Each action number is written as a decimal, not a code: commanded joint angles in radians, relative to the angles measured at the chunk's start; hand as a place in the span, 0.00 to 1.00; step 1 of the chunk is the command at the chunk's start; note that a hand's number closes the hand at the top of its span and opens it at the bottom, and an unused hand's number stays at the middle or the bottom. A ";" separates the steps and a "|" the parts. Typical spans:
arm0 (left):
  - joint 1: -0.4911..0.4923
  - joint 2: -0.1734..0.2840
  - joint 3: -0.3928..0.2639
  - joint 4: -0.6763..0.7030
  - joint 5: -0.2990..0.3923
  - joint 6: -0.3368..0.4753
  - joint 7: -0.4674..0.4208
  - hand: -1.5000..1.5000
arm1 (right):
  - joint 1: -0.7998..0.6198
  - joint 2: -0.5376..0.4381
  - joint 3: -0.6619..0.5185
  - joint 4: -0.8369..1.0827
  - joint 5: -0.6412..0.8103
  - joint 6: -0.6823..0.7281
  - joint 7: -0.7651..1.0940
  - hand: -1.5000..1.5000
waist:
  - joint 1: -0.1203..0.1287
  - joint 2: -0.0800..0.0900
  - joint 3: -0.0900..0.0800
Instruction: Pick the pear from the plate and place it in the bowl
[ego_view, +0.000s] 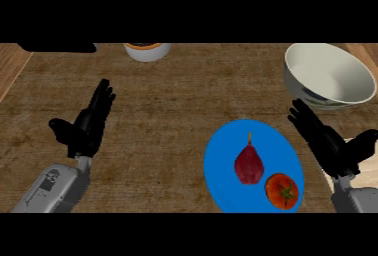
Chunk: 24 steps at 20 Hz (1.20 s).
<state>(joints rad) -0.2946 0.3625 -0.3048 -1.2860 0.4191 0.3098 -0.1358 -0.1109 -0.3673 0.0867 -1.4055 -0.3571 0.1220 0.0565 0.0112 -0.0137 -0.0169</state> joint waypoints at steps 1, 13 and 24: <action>0.060 0.038 0.041 -0.091 0.010 -0.038 0.014 0.50 | 0.017 0.059 -0.006 -0.090 0.016 -0.099 0.051 0.00 | -0.009 0.010 0.017; 0.129 0.110 0.150 -0.261 0.157 -0.138 0.030 0.50 | 0.047 0.158 -0.074 -0.041 0.356 -0.797 0.182 0.00 | 0.010 0.009 0.016; 0.129 0.094 0.153 -0.240 0.155 -0.171 0.042 0.50 | -0.078 -0.210 0.117 -0.058 0.375 -0.261 0.706 0.00 | 0.022 0.017 0.011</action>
<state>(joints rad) -0.1671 0.4694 -0.1405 -1.5220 0.5721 0.1439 -0.0977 -0.1503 -0.4871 0.1225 -1.4690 0.0538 -0.3506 0.6113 0.0174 -0.0003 -0.0040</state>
